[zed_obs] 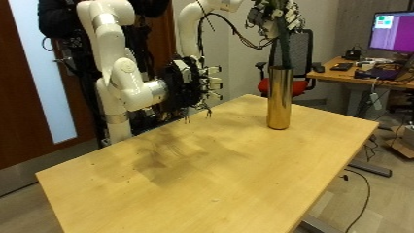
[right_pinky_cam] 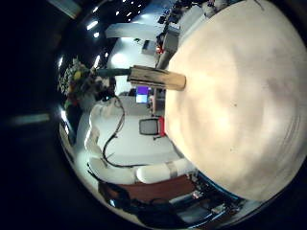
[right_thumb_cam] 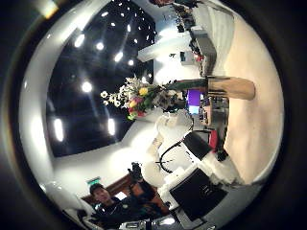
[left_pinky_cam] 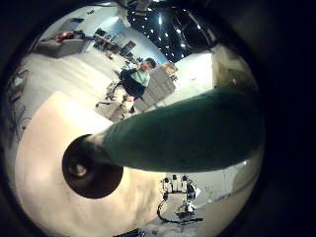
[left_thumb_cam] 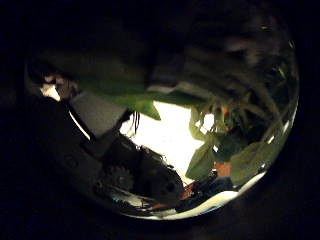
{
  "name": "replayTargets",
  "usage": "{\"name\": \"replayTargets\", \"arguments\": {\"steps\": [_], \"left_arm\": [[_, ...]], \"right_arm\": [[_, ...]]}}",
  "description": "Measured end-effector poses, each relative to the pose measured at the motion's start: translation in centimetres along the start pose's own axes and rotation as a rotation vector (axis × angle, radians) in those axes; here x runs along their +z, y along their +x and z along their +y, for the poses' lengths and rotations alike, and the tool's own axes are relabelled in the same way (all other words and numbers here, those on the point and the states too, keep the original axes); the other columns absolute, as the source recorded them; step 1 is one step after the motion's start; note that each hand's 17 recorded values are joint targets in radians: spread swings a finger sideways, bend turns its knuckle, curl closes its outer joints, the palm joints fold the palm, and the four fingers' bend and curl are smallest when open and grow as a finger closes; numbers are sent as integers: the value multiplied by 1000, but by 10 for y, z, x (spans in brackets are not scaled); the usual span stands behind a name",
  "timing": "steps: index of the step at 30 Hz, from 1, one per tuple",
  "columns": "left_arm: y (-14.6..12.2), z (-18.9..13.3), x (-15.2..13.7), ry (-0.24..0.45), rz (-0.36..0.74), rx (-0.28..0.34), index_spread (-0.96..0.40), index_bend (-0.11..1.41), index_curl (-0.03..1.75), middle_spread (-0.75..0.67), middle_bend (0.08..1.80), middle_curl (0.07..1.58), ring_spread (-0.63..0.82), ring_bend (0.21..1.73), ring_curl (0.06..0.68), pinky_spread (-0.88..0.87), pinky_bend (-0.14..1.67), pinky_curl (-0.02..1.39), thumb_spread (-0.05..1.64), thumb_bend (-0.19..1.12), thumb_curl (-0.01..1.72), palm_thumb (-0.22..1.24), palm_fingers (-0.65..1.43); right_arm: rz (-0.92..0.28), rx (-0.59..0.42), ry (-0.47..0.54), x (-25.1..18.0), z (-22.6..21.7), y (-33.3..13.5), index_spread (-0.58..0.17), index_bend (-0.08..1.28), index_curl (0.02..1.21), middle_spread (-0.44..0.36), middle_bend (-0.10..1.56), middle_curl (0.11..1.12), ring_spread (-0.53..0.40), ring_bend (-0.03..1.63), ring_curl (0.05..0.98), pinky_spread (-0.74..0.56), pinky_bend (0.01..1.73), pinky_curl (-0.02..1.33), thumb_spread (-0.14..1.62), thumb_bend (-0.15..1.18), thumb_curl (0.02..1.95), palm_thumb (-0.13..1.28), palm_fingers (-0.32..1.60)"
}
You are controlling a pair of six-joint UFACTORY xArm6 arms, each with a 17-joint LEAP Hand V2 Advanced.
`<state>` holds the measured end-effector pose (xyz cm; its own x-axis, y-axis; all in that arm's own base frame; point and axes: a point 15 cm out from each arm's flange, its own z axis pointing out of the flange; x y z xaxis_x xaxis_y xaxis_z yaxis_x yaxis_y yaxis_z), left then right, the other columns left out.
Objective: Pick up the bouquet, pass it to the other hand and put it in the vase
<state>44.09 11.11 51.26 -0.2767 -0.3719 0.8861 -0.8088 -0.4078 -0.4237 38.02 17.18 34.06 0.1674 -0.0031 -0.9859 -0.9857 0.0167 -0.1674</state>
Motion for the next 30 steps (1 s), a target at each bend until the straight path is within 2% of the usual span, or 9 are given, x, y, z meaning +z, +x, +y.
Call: {"name": "replayTargets", "arguments": {"steps": [1, 4, 5, 7, 15, 17, 22, 26, 30], "left_arm": [[-3, 3, 0, -14, -12, -4, -304, 146, 1136, -297, 621, 784, -231, 945, 446, -393, 780, 507, 709, -64, 673, 728, 8], [-14, 10, -6, -45, -68, -17, -184, 130, 1031, -106, 479, 686, -46, 885, 393, -132, 648, 446, 798, -56, 631, 662, -111], [-16, 10, -10, -40, -78, -20, -42, 41, 870, 195, 312, 575, 217, 793, 337, 211, 590, 386, 858, -76, 558, 537, -306], [-19, 7, -20, -20, -97, -28, 66, 37, 676, 414, 207, 479, 413, 695, 283, 450, 522, 337, 887, -53, 484, 465, -277], [-53, 5, -75, 6, -262, -118, 132, 88, 332, 571, 155, 322, 603, 546, 217, 643, 394, 272, 854, -41, 373, 359, -199], [-68, 9, -87, -44, -350, -149, 125, 136, 296, 568, 153, 287, 618, 522, 210, 658, 367, 266, 846, -37, 357, 352, -130], [-111, 31, -104, -267, -556, -258, 136, 119, 242, 590, 154, 231, 654, 499, 206, 680, 342, 267, 835, -41, 334, 311, -146], [-114, 30, -104, -267, -551, -290, 142, 123, 214, 606, 157, 205, 674, 476, 201, 680, 333, 272, 828, -37, 327, 294, -145], [-127, 43, -115, -303, -628, -339, 143, 134, 201, 606, 160, 184, 687, 456, 198, 668, 308, 276, 827, -35, 323, 294, -127]], "right_arm": [[0, -1, 0, 0, 0, 0, -224, 250, 388, 134, 166, 236, 159, 197, 254, 244, 196, 318, 964, -19, 571, 981, 161], [0, 0, 0, 0, 0, 0, -225, 256, 391, 134, 166, 237, 158, 195, 253, 245, 194, 316, 966, -19, 572, 981, 165], [1, 0, 1, 0, 0, 0, -226, 257, 391, 134, 166, 236, 158, 195, 252, 245, 197, 316, 966, -19, 573, 981, 165], [2, 0, 2, 0, 0, 0, -226, 260, 392, 134, 165, 235, 158, 196, 253, 238, 196, 315, 968, -19, 572, 982, 168], [1, 0, -3, 2, 1, 0, -228, 264, 396, 135, 166, 236, 157, 196, 253, 233, 195, 313, 969, -18, 577, 987, 171], [1, 0, -6, 3, 1, 0, -228, 265, 397, 135, 166, 237, 157, 197, 252, 233, 195, 313, 969, -18, 577, 987, 170], [-1, -2, -14, 6, 2, -1, -220, 272, 398, 135, 167, 236, 157, 196, 251, 233, 194, 311, 968, -18, 584, 992, 172], [-1, -3, -19, 7, 4, -2, -217, 276, 400, 134, 167, 236, 157, 196, 250, 233, 194, 310, 968, -18, 587, 992, 172], [-6, -3, -23, 8, 5, -3, -217, 280, 401, 134, 166, 237, 157, 198, 251, 233, 192, 308, 972, -17, 587, 999, 177]]}}
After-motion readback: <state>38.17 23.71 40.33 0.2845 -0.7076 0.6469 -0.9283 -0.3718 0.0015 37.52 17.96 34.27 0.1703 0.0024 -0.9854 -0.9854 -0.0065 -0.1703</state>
